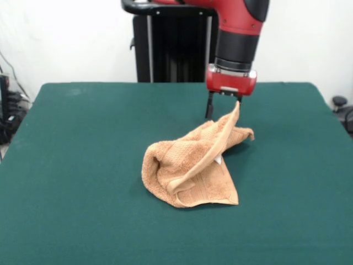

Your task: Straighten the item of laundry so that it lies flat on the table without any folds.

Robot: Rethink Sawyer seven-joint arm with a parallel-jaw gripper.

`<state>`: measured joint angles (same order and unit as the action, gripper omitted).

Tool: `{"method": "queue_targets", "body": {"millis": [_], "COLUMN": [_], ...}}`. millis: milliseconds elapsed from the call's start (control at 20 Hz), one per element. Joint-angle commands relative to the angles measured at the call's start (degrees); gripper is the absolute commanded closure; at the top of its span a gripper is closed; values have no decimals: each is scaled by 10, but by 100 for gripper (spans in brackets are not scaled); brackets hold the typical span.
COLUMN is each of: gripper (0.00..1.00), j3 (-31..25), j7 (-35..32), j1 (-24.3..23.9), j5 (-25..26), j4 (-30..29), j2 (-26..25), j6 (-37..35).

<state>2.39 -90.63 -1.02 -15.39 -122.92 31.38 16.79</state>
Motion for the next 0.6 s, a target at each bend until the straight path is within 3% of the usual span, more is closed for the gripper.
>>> {"method": "queue_targets", "body": {"millis": [50,300,500,600], "gripper": [0,0,0,0], "j3": [-43,-46,-5,0], "j7": [-206,-198,-163,-154], "j1": [22,27,72,76], "j5": [-32,-38,-107,-116], "j4": [48,50,62,70], "j2": [-11,-7,-6,-9], "j6": [119,138,146,142]}}
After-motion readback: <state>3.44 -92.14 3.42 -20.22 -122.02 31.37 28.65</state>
